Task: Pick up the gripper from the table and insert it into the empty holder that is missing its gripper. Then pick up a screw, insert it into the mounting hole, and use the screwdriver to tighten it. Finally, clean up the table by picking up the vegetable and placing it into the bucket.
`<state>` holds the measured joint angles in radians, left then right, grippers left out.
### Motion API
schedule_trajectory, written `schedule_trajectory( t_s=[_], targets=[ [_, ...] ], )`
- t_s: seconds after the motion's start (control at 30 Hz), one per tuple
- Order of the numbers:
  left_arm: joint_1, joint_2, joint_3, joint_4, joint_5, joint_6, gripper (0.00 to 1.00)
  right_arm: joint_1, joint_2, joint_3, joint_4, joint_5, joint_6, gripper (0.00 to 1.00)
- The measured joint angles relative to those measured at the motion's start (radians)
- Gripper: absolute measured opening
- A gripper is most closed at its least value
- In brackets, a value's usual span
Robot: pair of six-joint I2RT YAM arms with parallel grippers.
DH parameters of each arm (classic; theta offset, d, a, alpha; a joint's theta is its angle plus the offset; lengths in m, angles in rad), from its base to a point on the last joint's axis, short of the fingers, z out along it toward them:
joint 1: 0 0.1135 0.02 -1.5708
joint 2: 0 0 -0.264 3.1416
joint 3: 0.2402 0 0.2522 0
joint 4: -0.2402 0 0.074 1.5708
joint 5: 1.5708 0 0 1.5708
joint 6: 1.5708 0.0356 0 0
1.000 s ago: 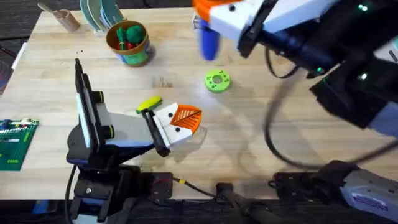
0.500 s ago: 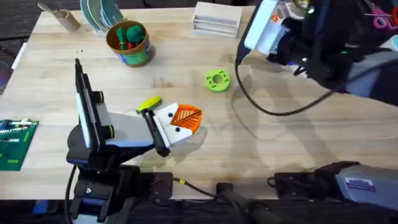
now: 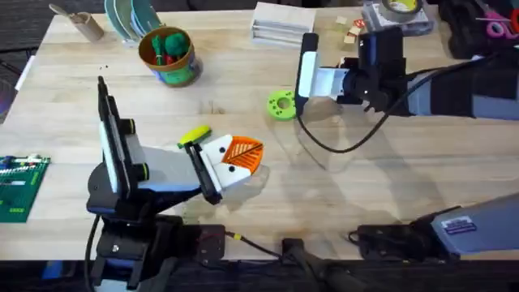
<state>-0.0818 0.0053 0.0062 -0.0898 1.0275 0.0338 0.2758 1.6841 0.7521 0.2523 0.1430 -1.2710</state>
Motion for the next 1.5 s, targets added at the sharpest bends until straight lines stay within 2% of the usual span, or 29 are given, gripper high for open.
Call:
schedule_trajectory(
  t_s=[0.07, 0.17, 0.2, 0.37, 0.63, 0.8, 0.83, 0.97, 1.0, 1.03, 1.1, 1.13, 1.17, 1.23, 1.27, 1.43, 1.47, 1.5],
  targets=[
    [0.0, 0.0, 0.0, 0.0, 0.0, 0.0, 0.017, 0.005, -0.002, 0.004, 0.002, 0.011, 0.007, 0.475],
    [0.0, 0.0, 0.0, 0.0, 0.0, 0.0, 0.017, 0.01, -0.005, 0.025, 0.005, 0.027, 0.003, 0.911],
    [0.0, 0.0, 0.0, 0.0, 0.0, 0.0, 0.017, 0.011, -0.009, 0.035, -0.007, 0.028, 0.008, 0.97],
    [0.0, 0.0, 0.0, 0.0, 0.0, 0.0, 0.017, 0.023, -0.012, 0.039, -0.03, 0.041, 0.068, 0.991],
    [0.0, 0.0, 0.0, 0.0, 0.0, 0.0, 0.017, 0.044, -0.102, 0.021, -0.086, 0.108, 0.367, 0.992],
    [0.0, 0.0, 0.0, 0.0, 0.0, 0.0, 0.017, 0.032, -0.268, 0.02, -0.112, 0.177, 0.557, 0.992],
    [0.0, 0.0, 0.0, 0.0, 0.0, 0.0, 0.017, -0.001, -0.413, 0.02, -0.19, 0.201, 0.706, 0.992],
    [0.0, 0.0, 0.0, 0.0, 0.0, 0.0, 0.021, -0.049, -0.533, 0.02, -0.266, 0.21, 0.858, 0.993],
    [0.0, 0.0, 0.0, 0.0, 0.0, 0.003, 0.055, -0.058, -0.556, 0.02, -0.281, 0.212, 0.885, 0.991],
    [0.0, 0.0, 0.0, 0.0, 0.0, 0.004, 0.178, -0.068, -0.584, 0.02, -0.301, 0.212, 0.914, 0.991],
    [0.0, 0.0, 0.0, 0.0, 0.0, 0.003, 0.486, -0.078, -0.631, 0.02, -0.334, 0.214, 0.952, 0.991],
    [0.0, 0.0, 0.0, 0.0, 0.0, 0.003, 0.932, -0.081, -0.695, 0.02, -0.391, 0.215, 0.987, 0.992],
    [0.0, 0.0, 0.0, 0.0, 0.0, 0.001, 0.979, -0.081, -0.714, 0.02, -0.412, 0.215, 0.996, 0.994],
    [0.0, 0.0, 0.0, 0.0, 0.0, 0.0, 0.991, -0.081, -0.742, 0.02, -0.449, 0.215, 1.015, 0.993],
    [0.0, 0.0, 0.0, 0.0, 0.0, -0.004, 0.938, -0.081, -0.752, 0.02, -0.465, 0.215, 1.026, 0.993],
    [0.0, 0.0, 0.0, 0.0, 0.0, -0.003, 0.169, -0.081, -0.79, 0.02, -0.529, 0.215, 1.093, 0.994],
    [0.0, 0.0, 0.0, 0.0, 0.0, 0.003, 0.262, -0.081, -0.795, 0.02, -0.545, 0.215, 1.124, 0.993],
    [0.0, 0.0, 0.0, 0.0, 0.0, 0.003, 0.415, -0.081, -0.795, 0.02, -0.548, 0.215, 1.133, 0.992]
  ],
)
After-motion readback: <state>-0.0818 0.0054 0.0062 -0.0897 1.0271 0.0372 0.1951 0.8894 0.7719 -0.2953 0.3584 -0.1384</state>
